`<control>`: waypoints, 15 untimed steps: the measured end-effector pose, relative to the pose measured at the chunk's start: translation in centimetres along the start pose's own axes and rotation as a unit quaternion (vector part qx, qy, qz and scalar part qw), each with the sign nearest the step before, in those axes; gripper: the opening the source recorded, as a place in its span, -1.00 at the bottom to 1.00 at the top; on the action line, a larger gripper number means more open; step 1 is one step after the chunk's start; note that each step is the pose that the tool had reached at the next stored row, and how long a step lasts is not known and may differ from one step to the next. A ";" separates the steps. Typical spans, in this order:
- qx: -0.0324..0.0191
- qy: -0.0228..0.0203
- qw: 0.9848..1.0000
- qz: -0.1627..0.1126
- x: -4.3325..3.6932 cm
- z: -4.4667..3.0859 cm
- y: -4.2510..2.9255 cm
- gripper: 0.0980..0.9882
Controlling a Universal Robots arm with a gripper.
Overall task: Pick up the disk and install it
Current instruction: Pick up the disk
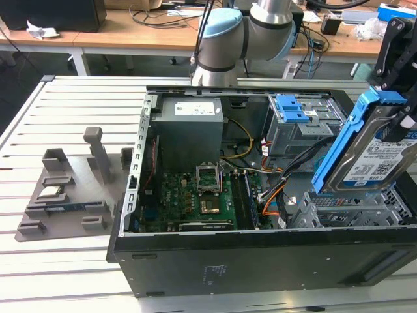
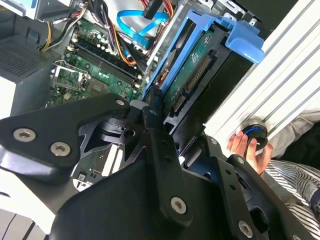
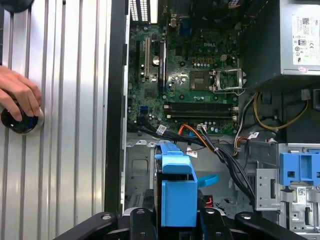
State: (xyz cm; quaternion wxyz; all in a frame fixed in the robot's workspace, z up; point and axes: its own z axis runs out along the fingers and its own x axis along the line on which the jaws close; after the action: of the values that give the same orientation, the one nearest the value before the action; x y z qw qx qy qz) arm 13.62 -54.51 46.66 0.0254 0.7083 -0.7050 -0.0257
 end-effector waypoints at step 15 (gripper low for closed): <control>0.000 0.000 1.000 0.000 0.00 0.87 -1.04 -0.40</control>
State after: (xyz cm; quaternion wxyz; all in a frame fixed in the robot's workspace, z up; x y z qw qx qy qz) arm 14.60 -54.50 45.72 0.0255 0.7082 -0.7051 -0.0255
